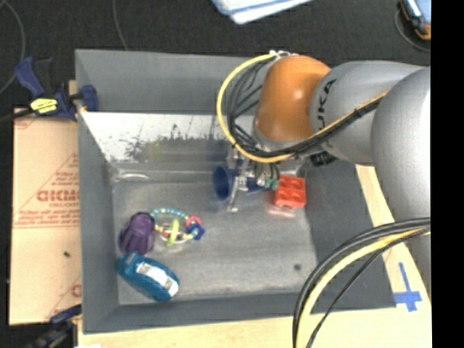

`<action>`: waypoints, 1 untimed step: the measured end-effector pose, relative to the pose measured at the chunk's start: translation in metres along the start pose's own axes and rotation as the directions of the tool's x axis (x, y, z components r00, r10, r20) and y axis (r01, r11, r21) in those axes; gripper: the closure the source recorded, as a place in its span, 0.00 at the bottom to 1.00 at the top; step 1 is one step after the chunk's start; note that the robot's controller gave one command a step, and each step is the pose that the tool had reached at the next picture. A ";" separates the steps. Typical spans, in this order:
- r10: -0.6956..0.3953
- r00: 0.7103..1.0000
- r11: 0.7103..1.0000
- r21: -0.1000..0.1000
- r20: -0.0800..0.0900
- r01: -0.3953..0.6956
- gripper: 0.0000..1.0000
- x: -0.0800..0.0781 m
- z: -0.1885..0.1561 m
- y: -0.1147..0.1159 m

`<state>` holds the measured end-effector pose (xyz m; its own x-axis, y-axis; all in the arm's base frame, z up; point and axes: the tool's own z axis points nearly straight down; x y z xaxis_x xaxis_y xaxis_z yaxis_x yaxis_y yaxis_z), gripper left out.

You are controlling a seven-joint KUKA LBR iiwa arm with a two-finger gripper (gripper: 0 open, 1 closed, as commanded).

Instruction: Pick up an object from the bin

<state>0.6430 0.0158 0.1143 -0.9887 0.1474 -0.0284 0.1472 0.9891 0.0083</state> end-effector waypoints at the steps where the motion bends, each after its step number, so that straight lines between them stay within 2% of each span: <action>1: 0.077 0.997 0.997 0.006 -0.014 -0.077 0.00 0.001 0.045 -0.023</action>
Offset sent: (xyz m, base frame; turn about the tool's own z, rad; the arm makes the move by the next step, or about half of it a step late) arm -0.0087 -0.0168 -0.0443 0.1055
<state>0.6402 -0.0068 0.0688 -0.9747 0.2229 -0.0140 0.2229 0.9748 0.0044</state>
